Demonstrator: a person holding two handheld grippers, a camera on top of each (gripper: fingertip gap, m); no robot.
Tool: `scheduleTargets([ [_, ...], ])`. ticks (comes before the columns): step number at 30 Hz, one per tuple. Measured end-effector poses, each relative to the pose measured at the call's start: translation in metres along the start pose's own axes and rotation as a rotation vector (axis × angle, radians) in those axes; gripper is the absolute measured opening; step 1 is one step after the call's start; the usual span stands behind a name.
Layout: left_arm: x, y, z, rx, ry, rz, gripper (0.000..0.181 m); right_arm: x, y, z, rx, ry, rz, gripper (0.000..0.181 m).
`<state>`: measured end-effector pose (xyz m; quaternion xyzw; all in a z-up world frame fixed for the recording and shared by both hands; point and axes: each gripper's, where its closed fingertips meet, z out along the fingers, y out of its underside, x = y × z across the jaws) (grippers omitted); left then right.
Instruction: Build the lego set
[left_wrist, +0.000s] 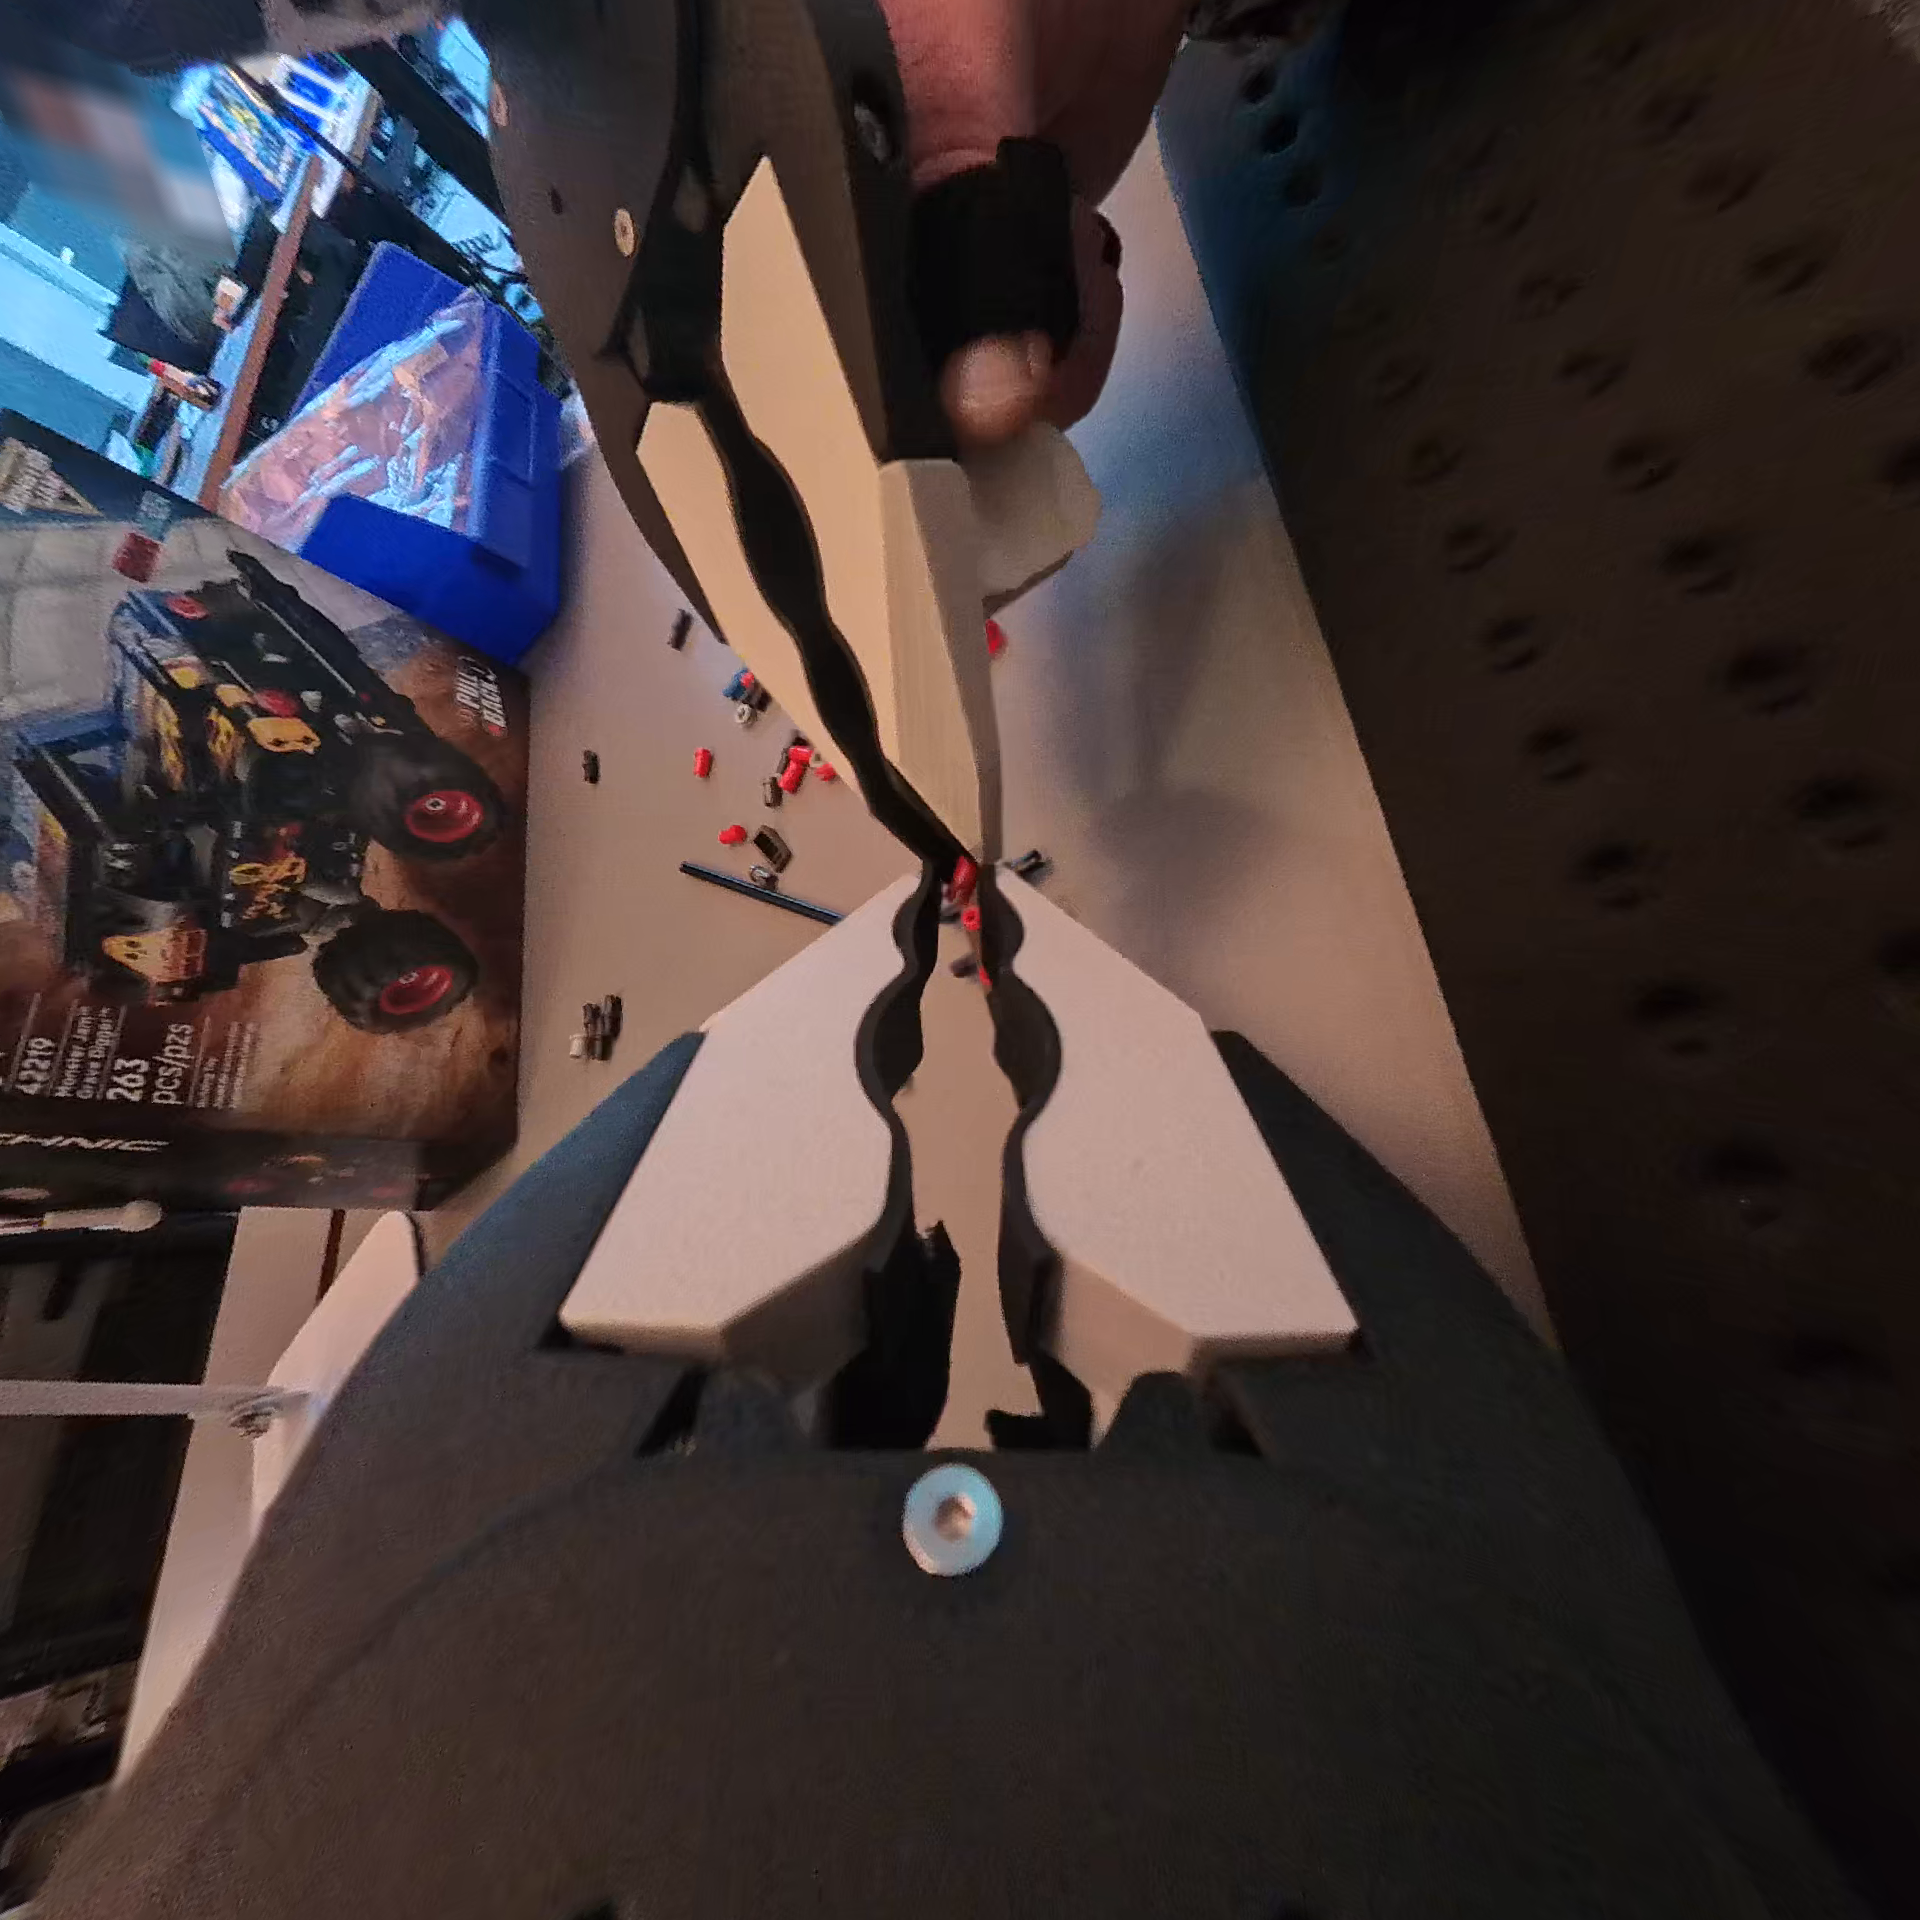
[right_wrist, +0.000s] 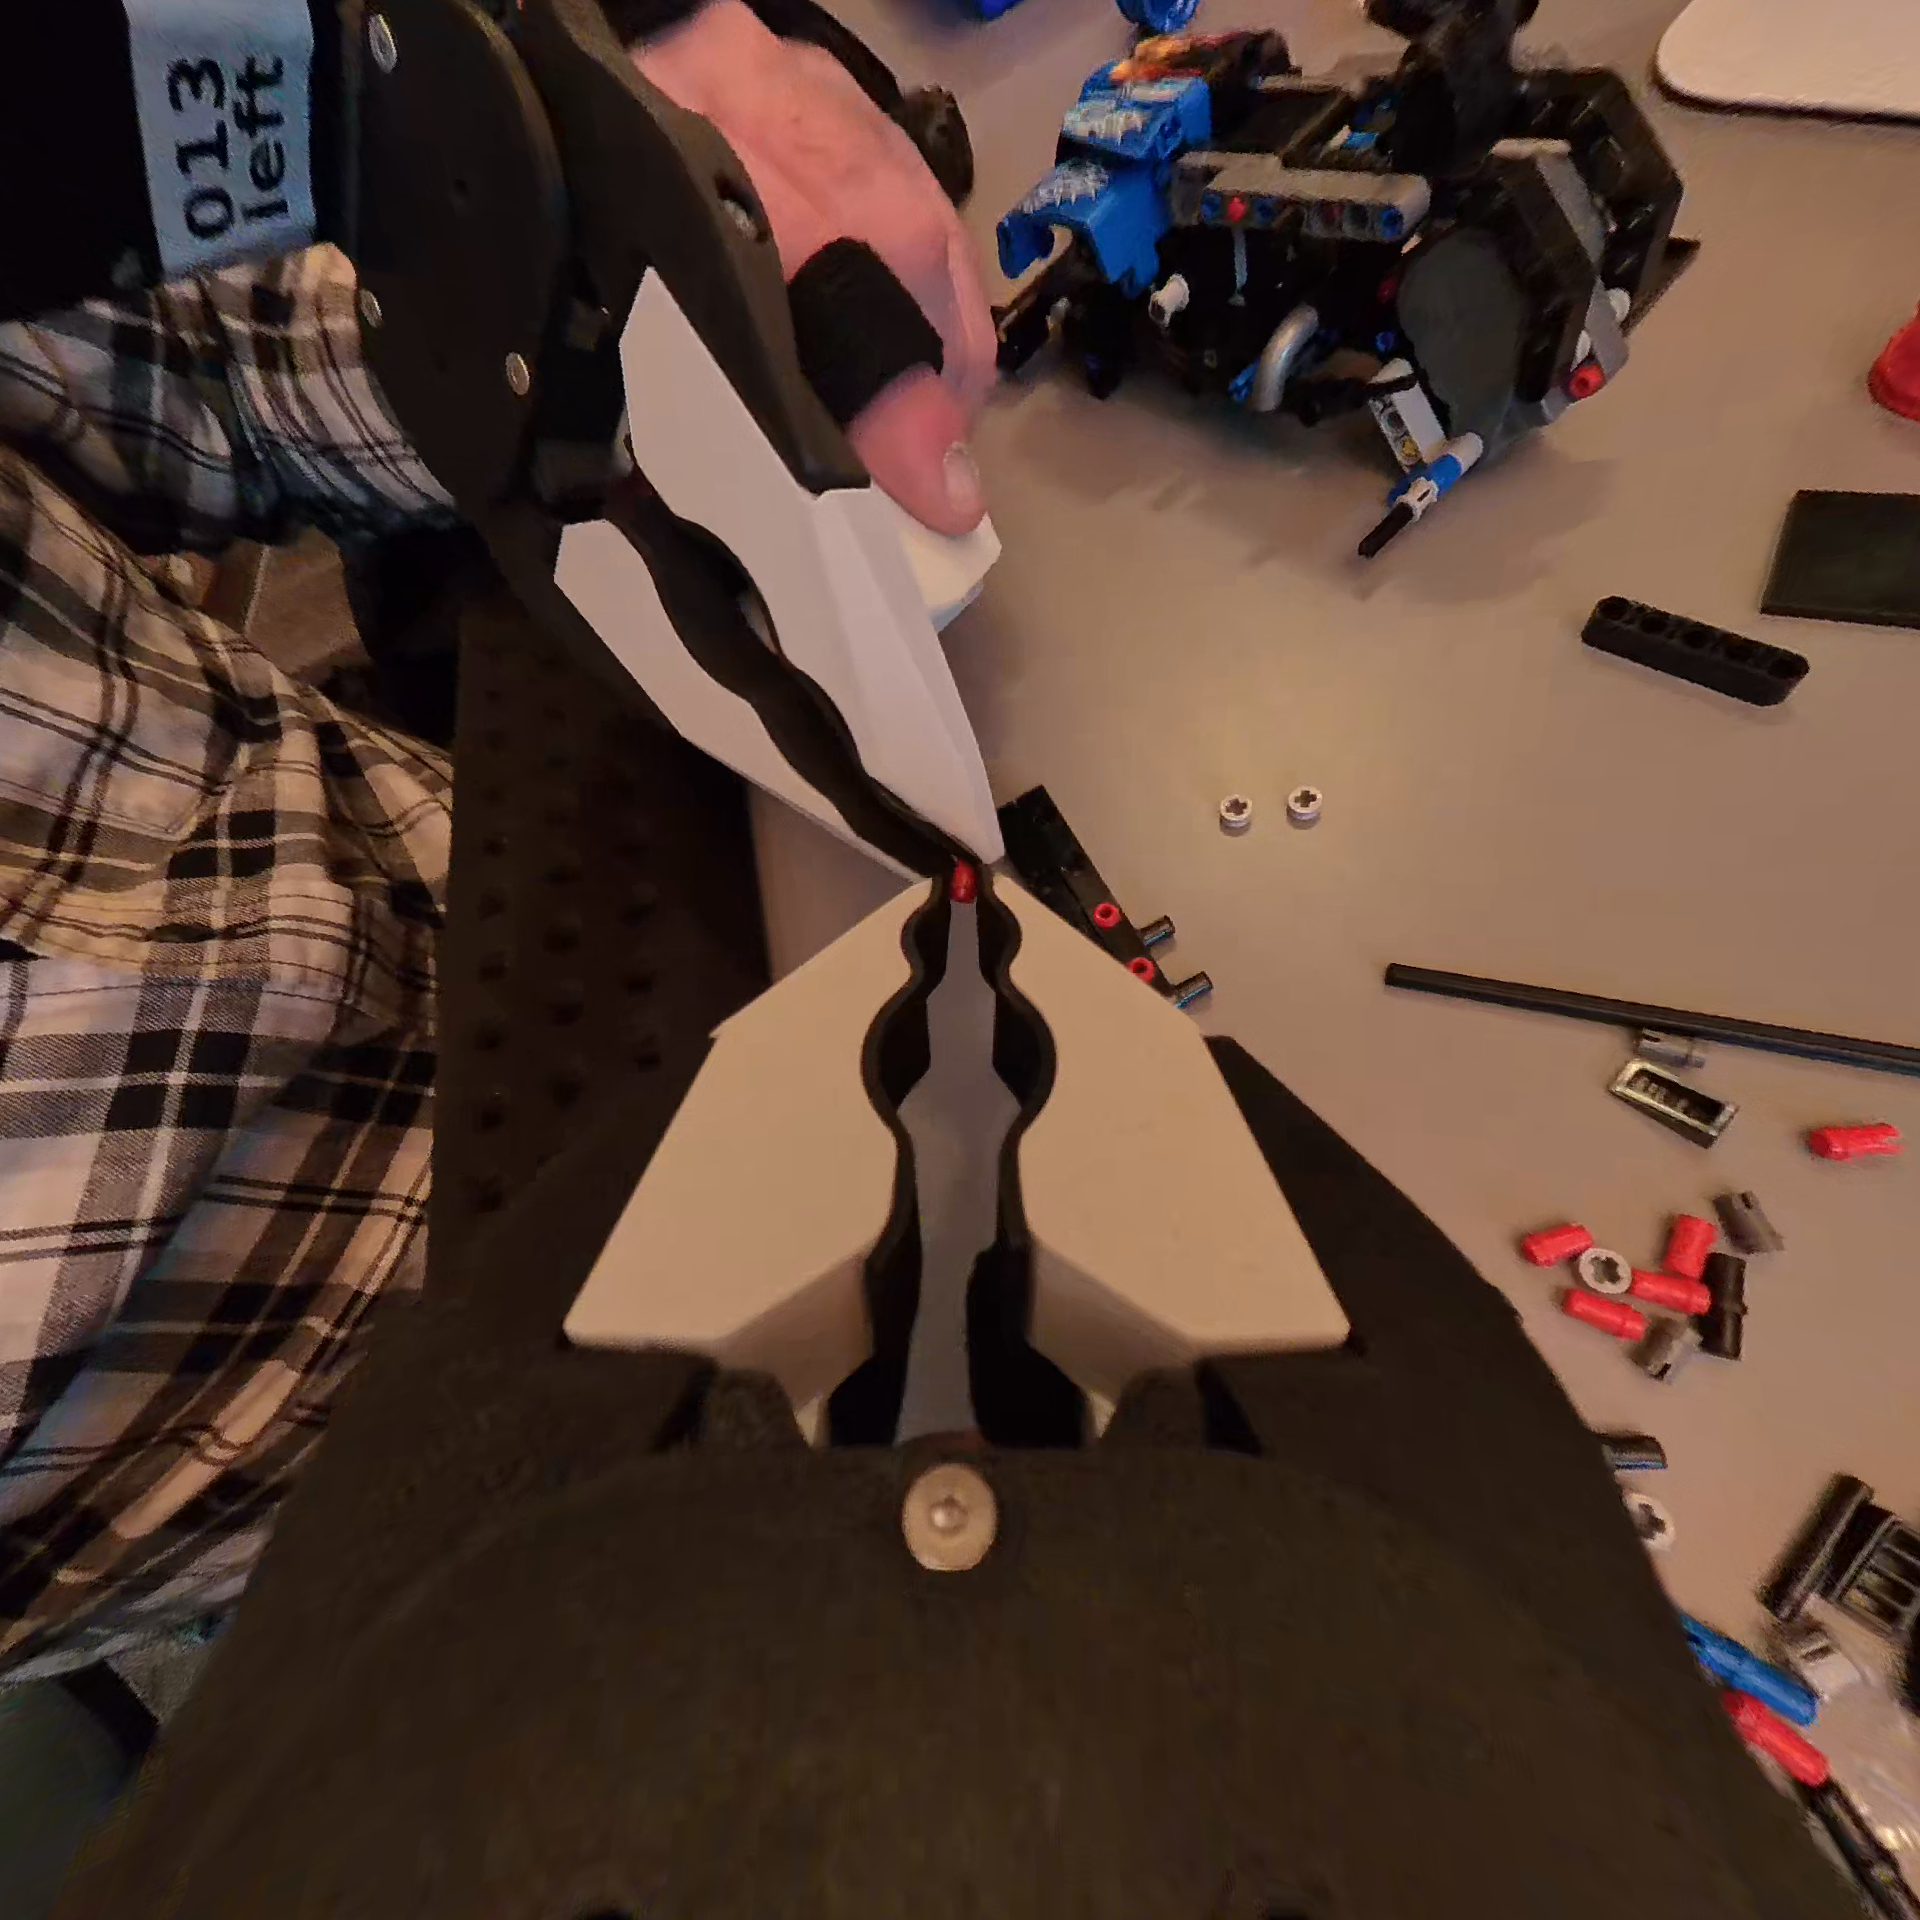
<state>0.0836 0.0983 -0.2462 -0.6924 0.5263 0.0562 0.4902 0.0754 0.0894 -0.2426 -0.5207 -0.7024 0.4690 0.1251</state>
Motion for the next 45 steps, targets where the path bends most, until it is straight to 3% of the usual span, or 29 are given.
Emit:
scheduleTargets([
  [10,-0.027,-0.016,-0.014,0.075,-0.149,-0.031,0.002,-0.001,-0.029,-0.020,0.227,-0.042,0.087,0.003],
  [17,-0.029,-0.014,-0.013,0.059,-0.166,-0.057,0.002,0.003,-0.028,-0.020,0.215,0.030,0.032,0.003],
  [20,-0.021,-0.004,-0.010,0.026,-0.073,-0.149,0.007,0.008,-0.018,-0.014,0.123,0.101,-0.042,0.002],
  [25,0.000,0.027,-0.004,-0.078,0.117,-0.339,0.029,0.016,0.011,0.006,-0.164,0.209,-0.260,0.002],
  [30,0.023,0.048,0.006,-0.162,0.270,-0.468,0.028,0.021,0.024,0.017,-0.359,0.234,-0.398,0.002],
  [33,0.022,0.046,0.008,-0.138,0.293,-0.509,0.017,0.024,0.026,0.017,-0.439,0.249,-0.449,0.002],
  [45,0.021,0.045,0.013,-0.120,0.300,-0.528,0.015,0.023,0.035,0.016,-0.695,0.198,-0.587,0.002],
])
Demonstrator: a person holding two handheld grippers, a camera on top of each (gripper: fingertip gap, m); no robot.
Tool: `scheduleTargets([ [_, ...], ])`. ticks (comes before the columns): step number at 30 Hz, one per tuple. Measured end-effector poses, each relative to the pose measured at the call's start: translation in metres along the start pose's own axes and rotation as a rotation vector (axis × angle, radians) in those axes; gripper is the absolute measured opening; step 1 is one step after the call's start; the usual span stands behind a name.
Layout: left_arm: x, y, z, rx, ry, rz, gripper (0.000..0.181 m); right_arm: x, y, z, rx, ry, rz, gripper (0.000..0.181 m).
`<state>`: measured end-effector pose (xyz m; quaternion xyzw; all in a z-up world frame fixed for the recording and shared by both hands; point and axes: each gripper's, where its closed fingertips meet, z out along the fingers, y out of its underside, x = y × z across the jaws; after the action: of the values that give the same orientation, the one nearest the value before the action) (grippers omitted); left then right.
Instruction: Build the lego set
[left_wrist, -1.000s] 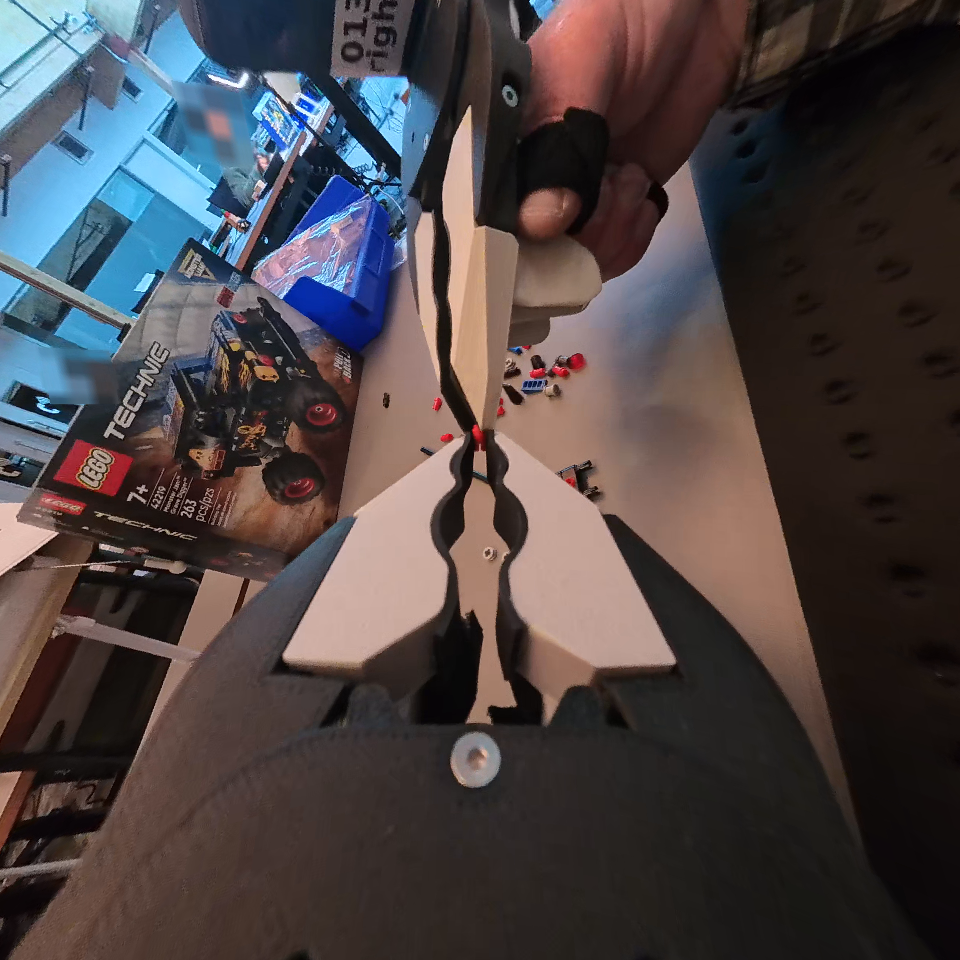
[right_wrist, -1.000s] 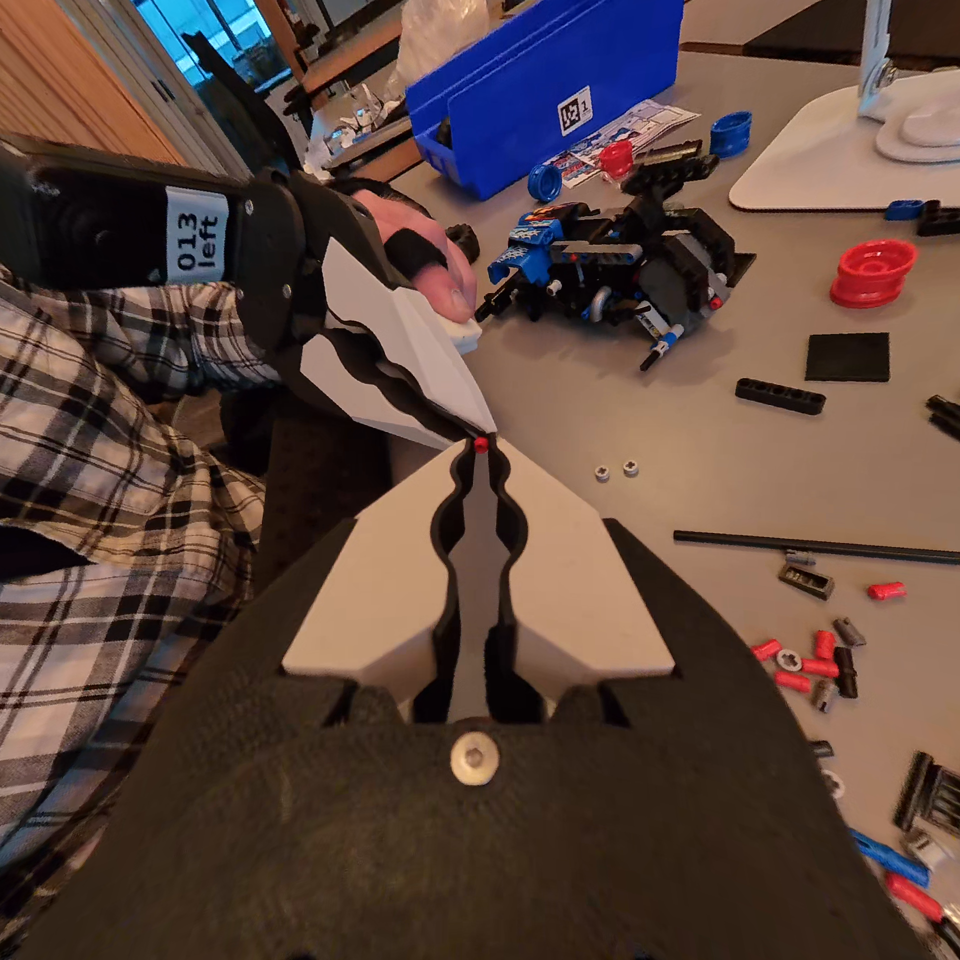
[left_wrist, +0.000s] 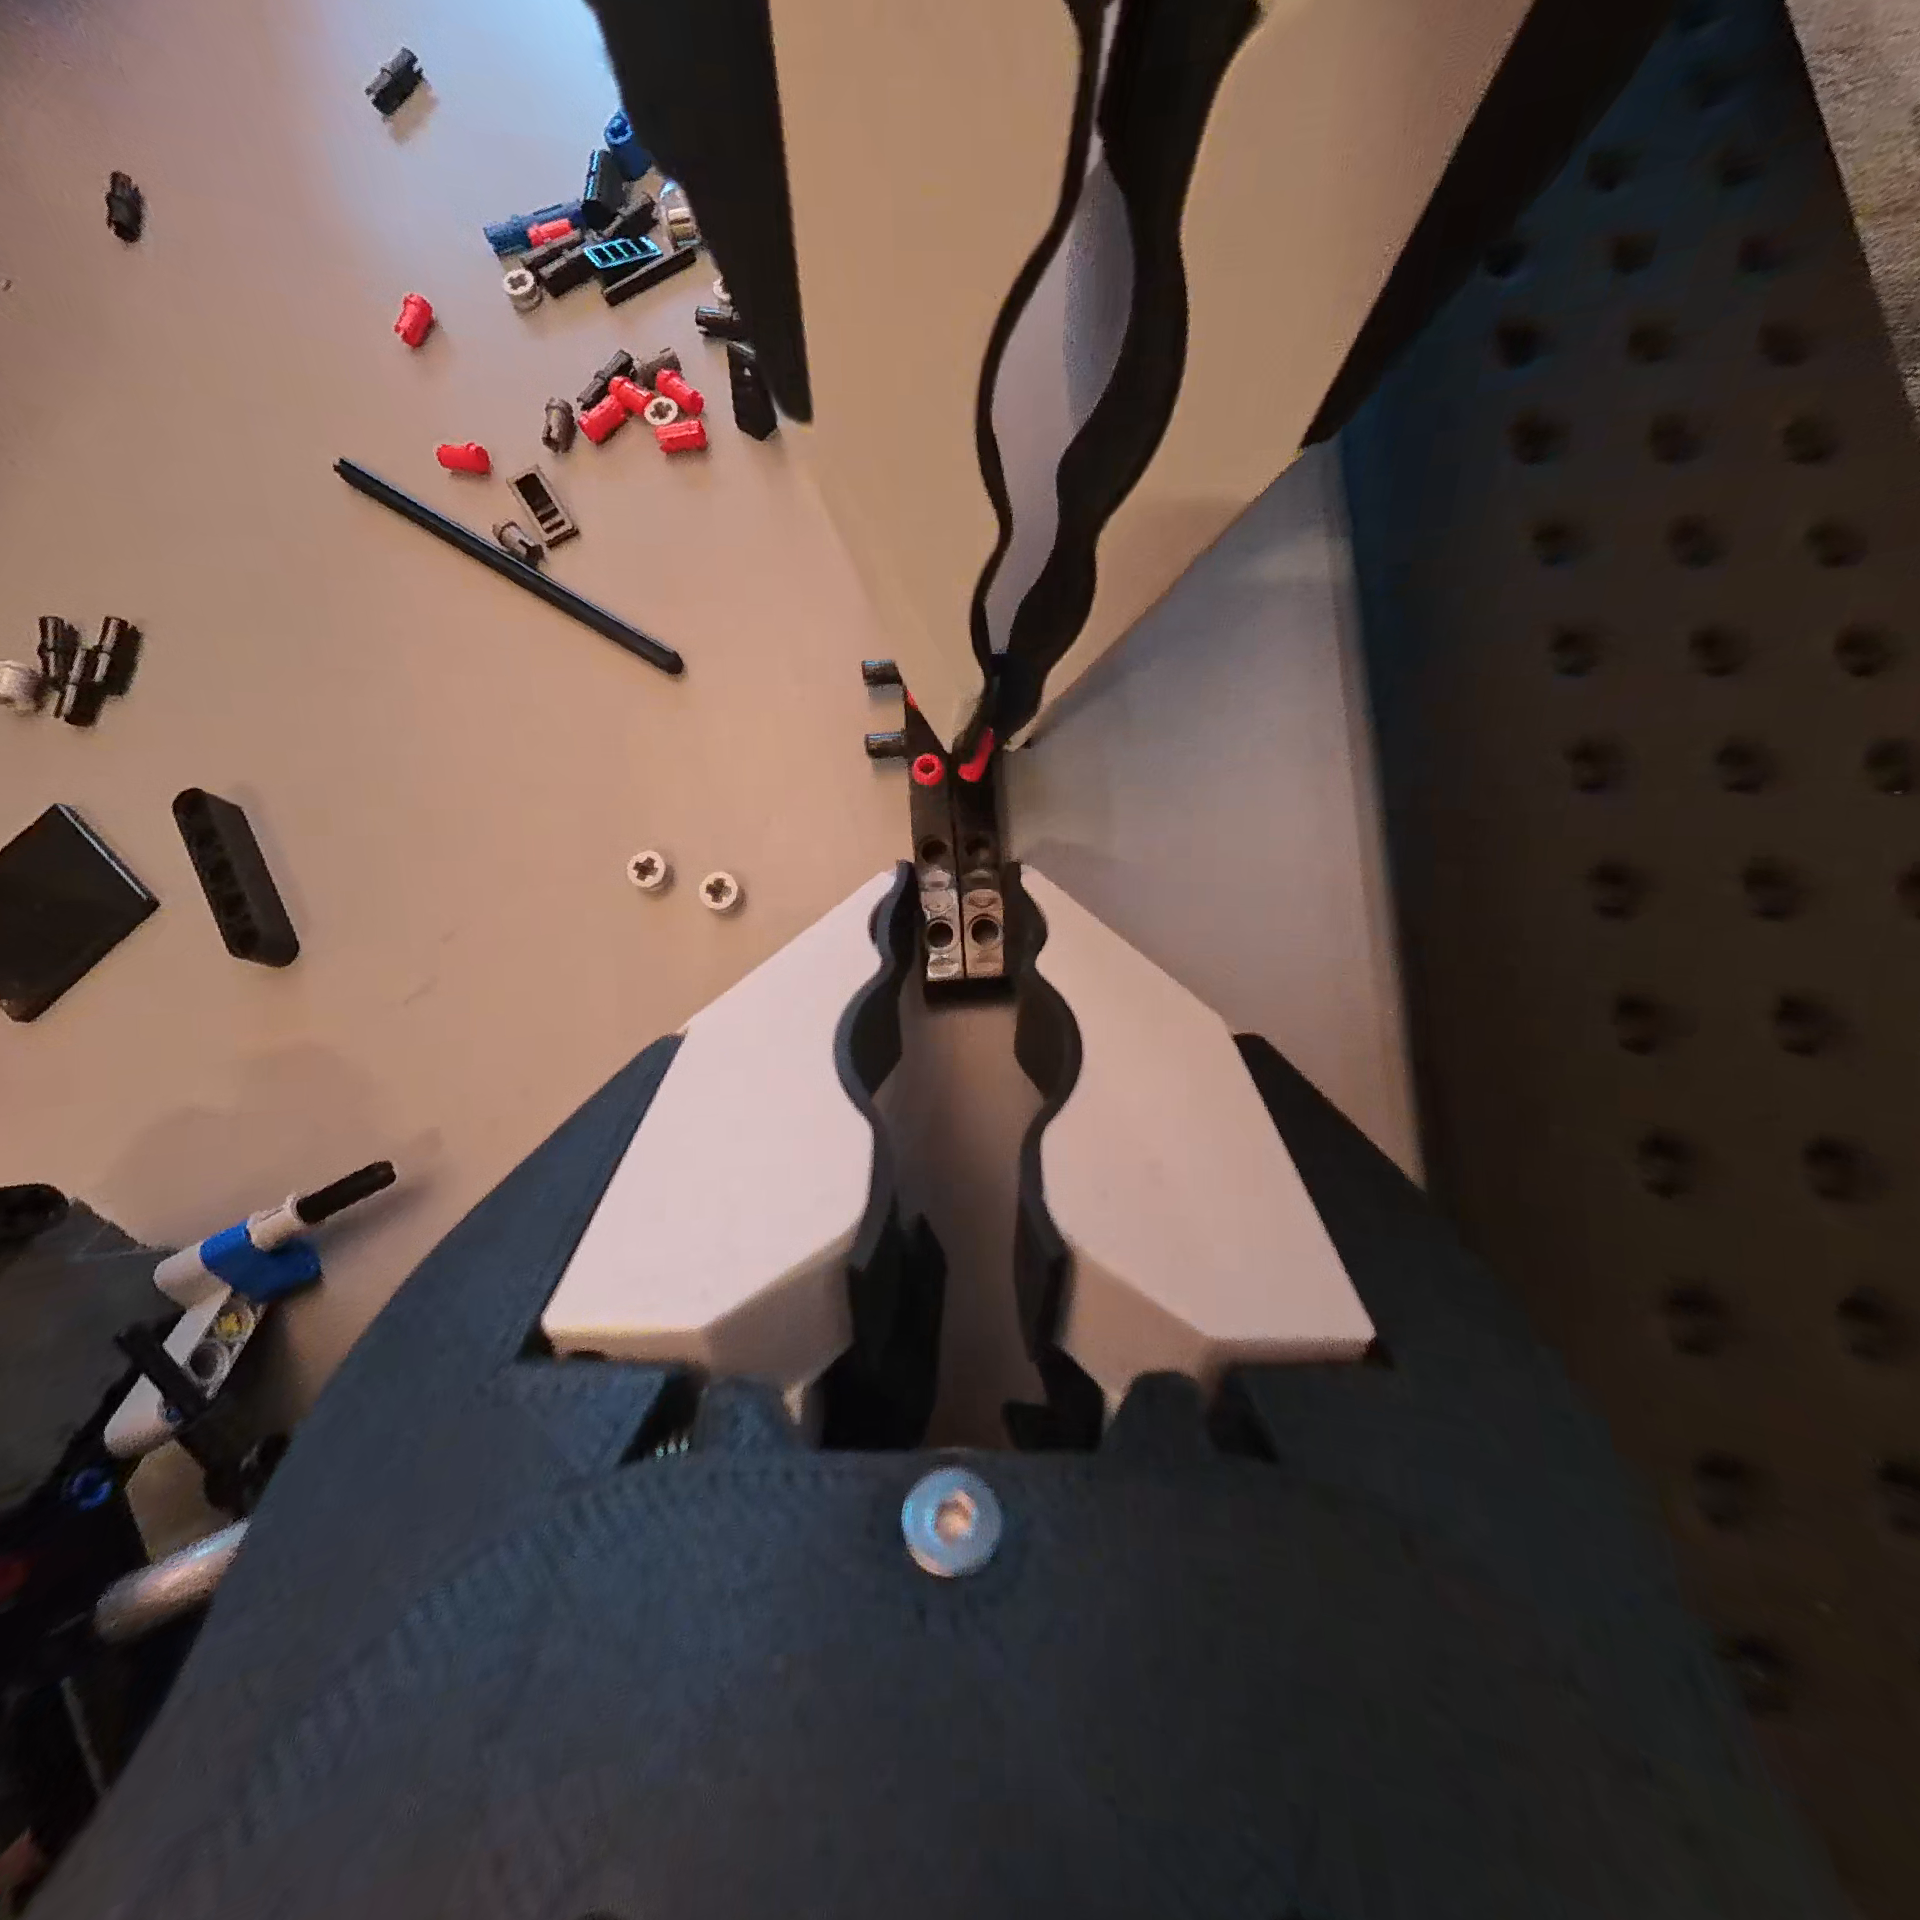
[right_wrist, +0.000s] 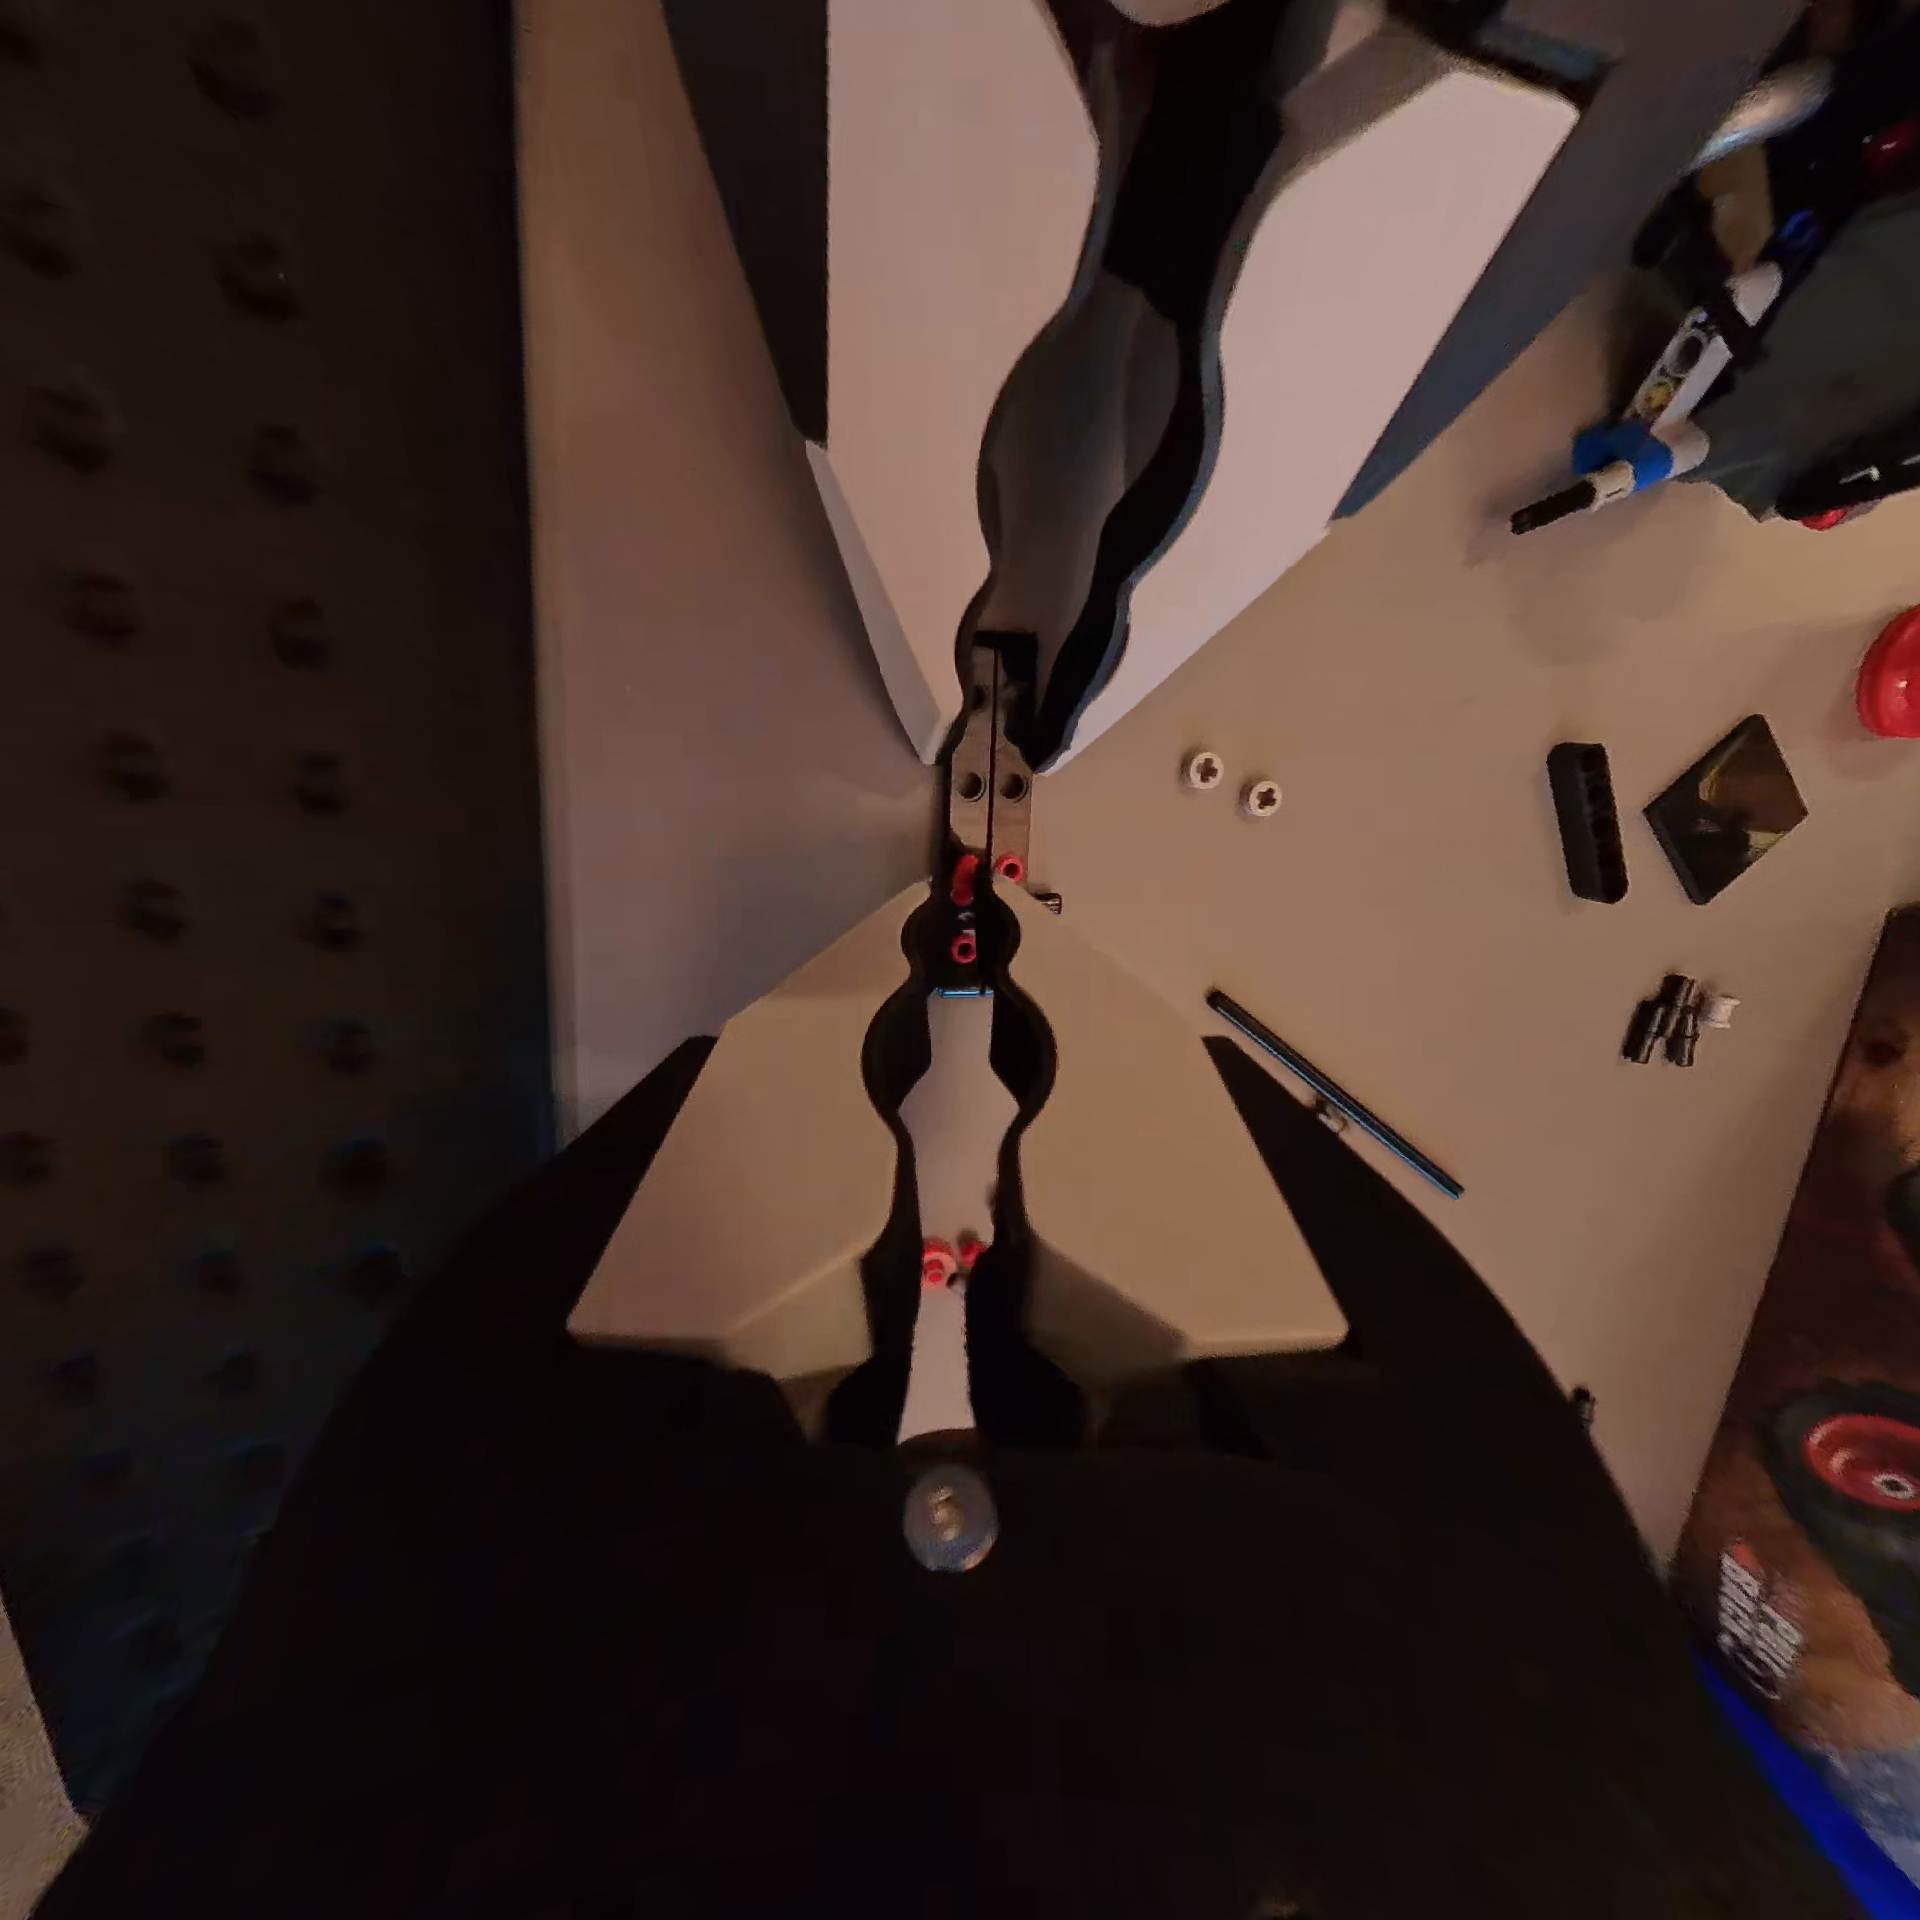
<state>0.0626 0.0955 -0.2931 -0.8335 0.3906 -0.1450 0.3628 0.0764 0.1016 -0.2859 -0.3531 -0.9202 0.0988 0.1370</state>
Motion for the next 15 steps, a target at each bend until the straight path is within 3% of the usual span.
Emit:
scheduleTargets([
  [10,0.0000,-0.0012,0.0013,0.012,0.019,-0.017,0.014,-0.0022,-0.0017,0.0011,-0.096,-0.054,-0.118,0.002],
  [15,0.0000,-0.0012,0.0016,0.015,0.031,-0.029,0.014,-0.0021,-0.0031,0.0018,-0.055,-0.071,-0.121,0.001],
])
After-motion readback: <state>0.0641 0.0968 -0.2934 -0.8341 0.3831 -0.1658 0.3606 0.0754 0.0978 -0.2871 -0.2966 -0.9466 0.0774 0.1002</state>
